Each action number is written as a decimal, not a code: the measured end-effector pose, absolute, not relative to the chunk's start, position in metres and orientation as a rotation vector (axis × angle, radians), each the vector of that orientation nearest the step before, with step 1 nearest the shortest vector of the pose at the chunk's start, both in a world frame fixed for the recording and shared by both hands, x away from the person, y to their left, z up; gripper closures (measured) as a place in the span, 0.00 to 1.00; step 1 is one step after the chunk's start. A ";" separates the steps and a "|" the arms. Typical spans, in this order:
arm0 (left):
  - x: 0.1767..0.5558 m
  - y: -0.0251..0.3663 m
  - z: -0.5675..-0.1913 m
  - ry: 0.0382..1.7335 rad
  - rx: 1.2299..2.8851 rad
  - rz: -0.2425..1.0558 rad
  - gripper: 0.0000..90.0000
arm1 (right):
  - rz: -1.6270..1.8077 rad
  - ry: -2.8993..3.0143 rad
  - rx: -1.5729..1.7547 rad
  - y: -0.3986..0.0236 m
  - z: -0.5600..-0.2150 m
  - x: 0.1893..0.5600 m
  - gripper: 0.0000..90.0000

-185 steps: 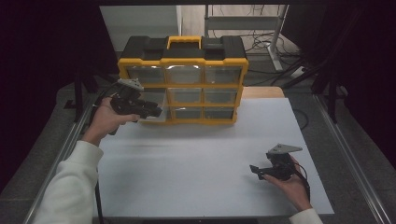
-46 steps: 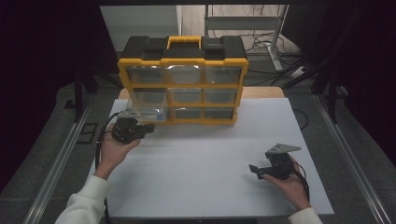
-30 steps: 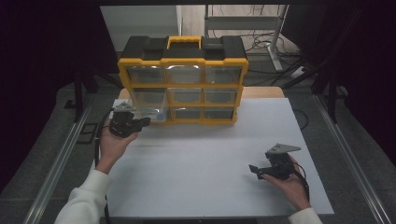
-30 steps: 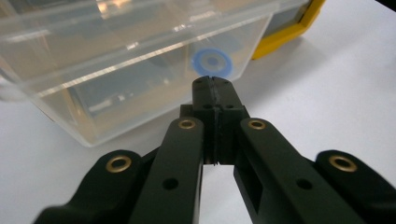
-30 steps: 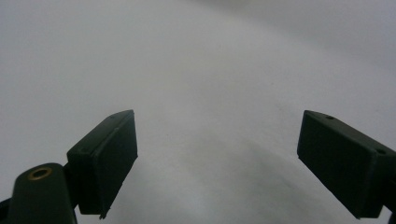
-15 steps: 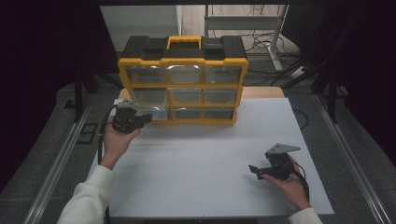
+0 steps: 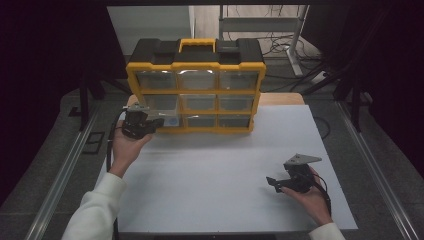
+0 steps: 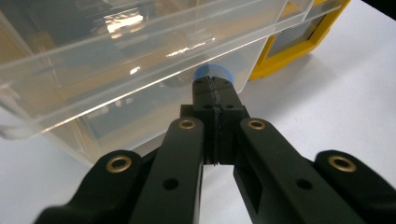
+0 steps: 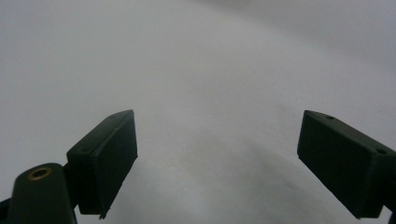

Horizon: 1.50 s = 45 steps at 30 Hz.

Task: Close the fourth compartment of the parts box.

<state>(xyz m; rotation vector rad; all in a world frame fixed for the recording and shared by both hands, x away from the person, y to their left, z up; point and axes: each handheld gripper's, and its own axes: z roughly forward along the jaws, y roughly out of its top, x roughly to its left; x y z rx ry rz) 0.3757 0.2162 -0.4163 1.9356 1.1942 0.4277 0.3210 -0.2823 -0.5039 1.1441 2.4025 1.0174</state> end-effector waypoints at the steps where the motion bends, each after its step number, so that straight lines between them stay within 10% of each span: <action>1: 0.377 0.216 -0.417 1.196 1.937 0.425 0.99 | 1.019 2.402 1.144 -0.282 -0.504 0.321 0.14; 45: 0.395 0.219 -0.414 1.220 1.920 0.432 0.99 | 1.045 2.392 1.137 -0.280 -0.499 0.320 0.10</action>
